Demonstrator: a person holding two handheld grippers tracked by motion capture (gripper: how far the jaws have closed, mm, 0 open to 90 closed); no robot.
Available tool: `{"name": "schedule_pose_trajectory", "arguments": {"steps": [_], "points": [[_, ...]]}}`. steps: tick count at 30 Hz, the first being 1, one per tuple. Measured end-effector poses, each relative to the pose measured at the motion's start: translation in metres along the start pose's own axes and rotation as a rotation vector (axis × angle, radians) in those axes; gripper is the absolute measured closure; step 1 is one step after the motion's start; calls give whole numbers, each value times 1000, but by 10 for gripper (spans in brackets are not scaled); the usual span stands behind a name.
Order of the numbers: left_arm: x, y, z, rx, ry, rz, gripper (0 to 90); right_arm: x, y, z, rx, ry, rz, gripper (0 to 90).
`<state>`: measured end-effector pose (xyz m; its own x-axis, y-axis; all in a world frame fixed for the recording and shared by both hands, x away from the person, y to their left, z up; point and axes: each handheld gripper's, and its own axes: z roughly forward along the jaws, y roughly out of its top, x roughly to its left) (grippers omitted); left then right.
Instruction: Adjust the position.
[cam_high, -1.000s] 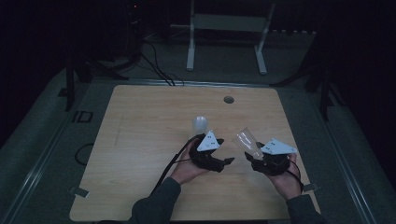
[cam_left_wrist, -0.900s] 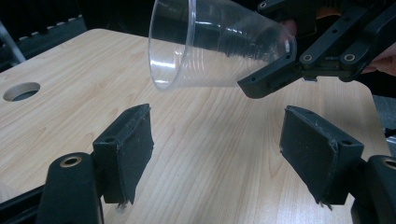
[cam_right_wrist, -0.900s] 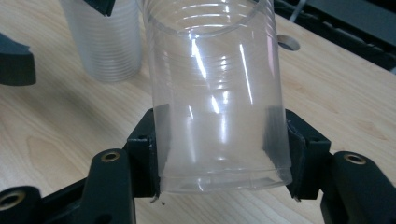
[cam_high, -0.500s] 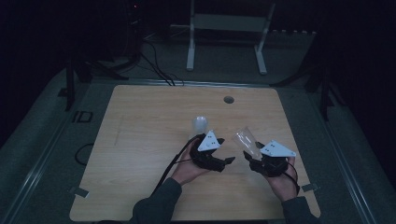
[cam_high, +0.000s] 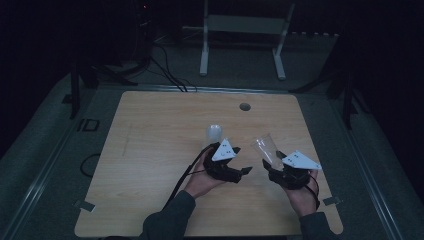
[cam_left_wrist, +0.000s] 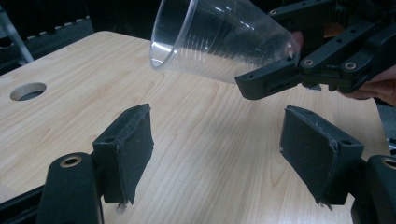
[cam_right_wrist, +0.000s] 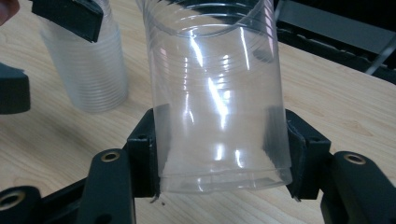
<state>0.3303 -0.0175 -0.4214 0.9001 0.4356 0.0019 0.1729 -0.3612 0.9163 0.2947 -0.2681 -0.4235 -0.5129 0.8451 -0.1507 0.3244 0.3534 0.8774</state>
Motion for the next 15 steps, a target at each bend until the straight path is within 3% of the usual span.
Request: {"name": "schedule_pose_trajectory", "arguments": {"steps": [15], "points": [[1, 2, 2, -3, 11, -25, 252, 0, -5, 0, -35, -32, 60, 414]]}}
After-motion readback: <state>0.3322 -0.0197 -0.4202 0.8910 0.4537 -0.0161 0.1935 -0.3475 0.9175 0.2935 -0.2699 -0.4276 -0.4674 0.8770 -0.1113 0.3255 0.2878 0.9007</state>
